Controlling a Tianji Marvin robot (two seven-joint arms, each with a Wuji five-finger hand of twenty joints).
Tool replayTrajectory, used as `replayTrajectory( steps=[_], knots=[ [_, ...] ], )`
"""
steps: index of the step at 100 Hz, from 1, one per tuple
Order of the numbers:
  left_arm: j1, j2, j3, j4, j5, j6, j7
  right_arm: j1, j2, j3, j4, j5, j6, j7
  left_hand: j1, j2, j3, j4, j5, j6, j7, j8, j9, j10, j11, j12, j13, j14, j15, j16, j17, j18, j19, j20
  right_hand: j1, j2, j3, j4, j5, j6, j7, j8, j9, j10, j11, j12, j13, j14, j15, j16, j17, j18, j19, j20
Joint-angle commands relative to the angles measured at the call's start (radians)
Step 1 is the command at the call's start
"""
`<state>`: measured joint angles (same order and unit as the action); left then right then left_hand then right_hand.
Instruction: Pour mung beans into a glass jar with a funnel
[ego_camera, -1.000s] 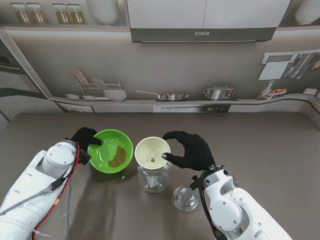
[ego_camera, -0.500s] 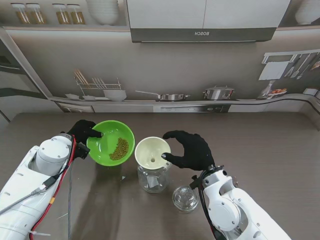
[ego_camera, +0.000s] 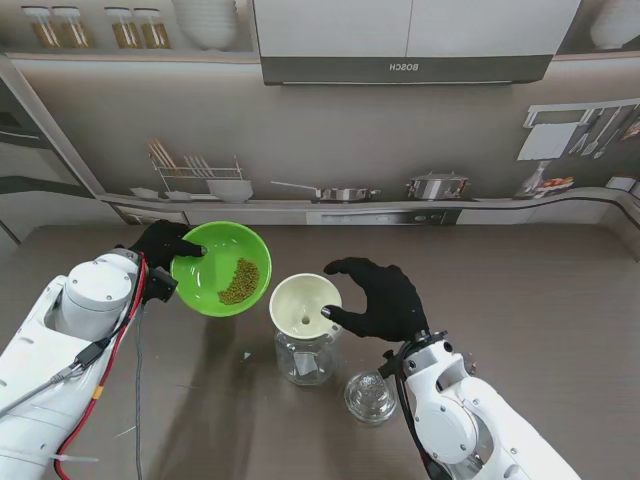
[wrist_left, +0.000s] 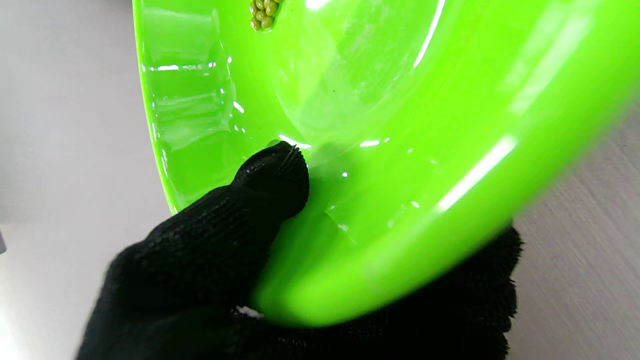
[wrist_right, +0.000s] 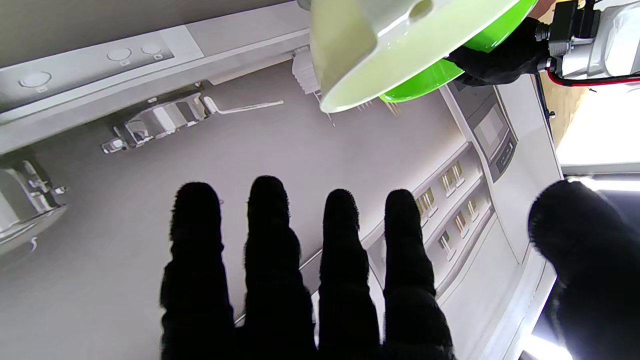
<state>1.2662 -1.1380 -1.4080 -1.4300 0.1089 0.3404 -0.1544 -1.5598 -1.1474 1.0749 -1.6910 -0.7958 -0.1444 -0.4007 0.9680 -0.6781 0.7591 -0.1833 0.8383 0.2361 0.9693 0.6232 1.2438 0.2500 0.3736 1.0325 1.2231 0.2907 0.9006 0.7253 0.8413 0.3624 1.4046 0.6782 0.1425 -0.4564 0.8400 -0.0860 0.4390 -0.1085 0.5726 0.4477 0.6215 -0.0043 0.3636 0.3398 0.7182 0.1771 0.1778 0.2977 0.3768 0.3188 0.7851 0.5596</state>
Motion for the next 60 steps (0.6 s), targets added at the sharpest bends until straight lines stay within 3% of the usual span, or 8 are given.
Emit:
replayTrajectory(
  steps=[1,60],
  knots=[
    [-0.016,-0.002,-0.002,-0.034,-0.011,0.013,-0.025,-0.002,-0.004,-0.005,-0.005,-0.007,0.003,0.000,0.099,0.032,0.092,0.017,0.071,-0.066,0.038,0.029,0.056,0.024,0.014,-0.003,0.034,0.022,0.047,0.010,0.037,-0.012,0.015,0.015,-0.031,0.032,-0.017,0.030,-0.012,-0.022,-0.028,-0.022,-0.019,-0.003,-0.022,-0.023,-0.030,-0.017,-0.017,-0.018,-0.016,-0.024,-0.027,-0.015],
    [-0.083,0.003,0.050,-0.090,-0.029,0.063,-0.066,0.000,-0.008,-0.008,0.004,-0.013,0.009,-0.026,0.102,0.032,0.087,0.017,0.073,-0.063,0.030,0.036,0.058,0.025,0.015,-0.005,0.035,0.023,0.049,0.009,0.036,-0.006,0.013,0.017,-0.042,0.050,-0.007,0.029,-0.009,-0.020,-0.031,-0.036,-0.029,-0.003,-0.023,-0.049,-0.067,-0.032,-0.049,-0.061,-0.033,-0.049,-0.077,-0.065]
  ],
)
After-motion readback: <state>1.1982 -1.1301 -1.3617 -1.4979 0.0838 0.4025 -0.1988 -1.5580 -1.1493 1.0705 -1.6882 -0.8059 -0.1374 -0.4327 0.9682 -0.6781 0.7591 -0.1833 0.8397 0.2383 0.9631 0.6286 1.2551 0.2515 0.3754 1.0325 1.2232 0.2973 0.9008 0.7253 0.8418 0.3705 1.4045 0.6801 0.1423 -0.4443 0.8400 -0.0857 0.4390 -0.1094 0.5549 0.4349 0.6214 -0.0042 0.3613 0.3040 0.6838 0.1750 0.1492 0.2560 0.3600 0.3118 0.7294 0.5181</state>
